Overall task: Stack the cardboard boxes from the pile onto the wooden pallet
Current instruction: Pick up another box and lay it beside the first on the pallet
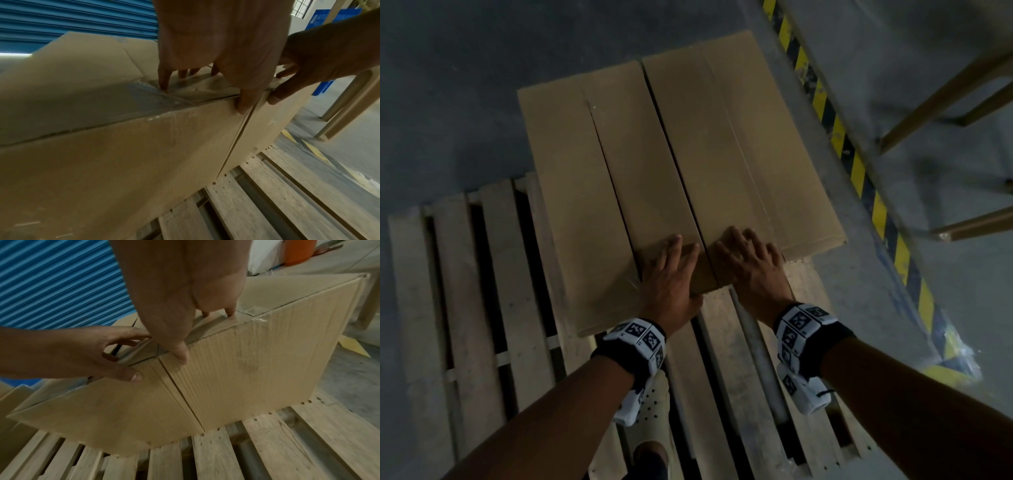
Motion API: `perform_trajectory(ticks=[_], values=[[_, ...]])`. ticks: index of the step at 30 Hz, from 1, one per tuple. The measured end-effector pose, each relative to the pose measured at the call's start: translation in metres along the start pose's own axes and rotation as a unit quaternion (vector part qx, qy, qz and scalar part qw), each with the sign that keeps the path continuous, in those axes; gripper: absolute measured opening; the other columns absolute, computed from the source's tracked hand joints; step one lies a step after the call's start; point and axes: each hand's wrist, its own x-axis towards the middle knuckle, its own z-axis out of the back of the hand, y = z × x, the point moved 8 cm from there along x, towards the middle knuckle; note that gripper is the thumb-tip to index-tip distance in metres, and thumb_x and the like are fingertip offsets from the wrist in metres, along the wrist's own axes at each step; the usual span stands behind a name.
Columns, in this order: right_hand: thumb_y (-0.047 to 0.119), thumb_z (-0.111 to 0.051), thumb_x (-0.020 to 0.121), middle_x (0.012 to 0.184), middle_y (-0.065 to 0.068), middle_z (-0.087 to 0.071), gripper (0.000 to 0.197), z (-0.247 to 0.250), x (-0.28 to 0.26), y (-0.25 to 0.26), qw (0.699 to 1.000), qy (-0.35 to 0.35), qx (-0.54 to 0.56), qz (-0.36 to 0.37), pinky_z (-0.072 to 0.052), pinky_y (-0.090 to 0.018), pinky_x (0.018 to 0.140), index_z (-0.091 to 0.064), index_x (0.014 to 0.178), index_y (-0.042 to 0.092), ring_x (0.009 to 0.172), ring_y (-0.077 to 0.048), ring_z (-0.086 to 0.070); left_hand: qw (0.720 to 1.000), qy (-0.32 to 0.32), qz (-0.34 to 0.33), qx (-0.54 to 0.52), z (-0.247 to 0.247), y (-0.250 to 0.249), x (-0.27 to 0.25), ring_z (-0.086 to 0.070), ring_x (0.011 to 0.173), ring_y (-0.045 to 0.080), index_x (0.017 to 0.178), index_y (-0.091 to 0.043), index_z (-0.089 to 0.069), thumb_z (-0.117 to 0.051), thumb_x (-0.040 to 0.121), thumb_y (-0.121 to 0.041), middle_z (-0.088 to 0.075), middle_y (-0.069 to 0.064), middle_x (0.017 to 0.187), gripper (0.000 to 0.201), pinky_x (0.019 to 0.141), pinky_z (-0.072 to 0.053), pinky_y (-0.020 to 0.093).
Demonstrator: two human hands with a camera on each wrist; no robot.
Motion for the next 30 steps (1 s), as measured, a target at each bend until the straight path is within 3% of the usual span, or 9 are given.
perform_trajectory(ticks=[7, 15, 19, 25, 30], values=[[0.020, -0.068, 0.088, 0.166, -0.007, -0.008, 0.086, 0.000, 0.000, 0.000, 1.000, 0.009, -0.002, -0.001, -0.019, -0.062, 0.117, -0.017, 0.156, 0.036, 0.151, -0.037, -0.009, 1.000, 0.003, -0.015, -0.008, 0.004, 0.006, 0.001, 0.002, 0.156, 0.028, 0.161, -0.031, -0.004, -0.063, 0.090, -0.052, 0.012, 0.003, 0.169, 0.095, 0.117, -0.024, 0.059], [0.030, -0.061, 0.094, 0.167, -0.004, 0.003, 0.083, 0.000, -0.002, -0.002, 0.999, 0.046, -0.027, -0.001, -0.016, -0.059, 0.119, -0.008, 0.157, 0.037, 0.152, -0.033, -0.001, 1.000, 0.014, -0.010, 0.002, 0.004, 0.004, 0.000, 0.005, 0.156, 0.029, 0.161, -0.032, -0.001, -0.062, 0.092, -0.052, 0.014, 0.003, 0.169, 0.094, 0.118, -0.021, 0.059], [0.030, -0.061, 0.094, 0.167, -0.004, 0.002, 0.082, 0.003, -0.002, 0.000, 0.998, 0.048, -0.026, -0.006, -0.018, -0.059, 0.118, -0.010, 0.157, 0.036, 0.152, -0.033, -0.001, 1.000, 0.016, -0.012, 0.010, 0.002, 0.005, 0.000, 0.007, 0.155, 0.030, 0.161, -0.032, 0.000, -0.062, 0.091, -0.052, 0.015, 0.003, 0.169, 0.096, 0.118, -0.020, 0.059], [0.019, -0.058, 0.092, 0.166, -0.001, 0.006, 0.082, 0.012, -0.003, 0.008, 0.996, 0.077, 0.001, -0.041, -0.016, -0.053, 0.121, -0.010, 0.157, 0.036, 0.152, -0.030, 0.003, 0.999, 0.047, -0.003, 0.010, 0.001, 0.007, 0.001, 0.010, 0.155, 0.030, 0.161, -0.031, 0.001, -0.071, 0.087, -0.050, 0.018, 0.002, 0.168, 0.105, 0.119, -0.021, 0.060], [0.012, -0.057, 0.089, 0.167, -0.005, -0.003, 0.081, 0.039, -0.019, 0.016, 0.991, 0.066, 0.081, -0.081, -0.026, -0.050, 0.118, -0.015, 0.157, 0.028, 0.152, -0.027, -0.007, 0.997, 0.082, 0.010, -0.011, 0.022, 0.006, -0.010, 0.017, 0.154, 0.031, 0.161, -0.021, 0.008, -0.077, 0.086, -0.038, 0.013, 0.000, 0.169, 0.114, 0.122, -0.017, 0.057]])
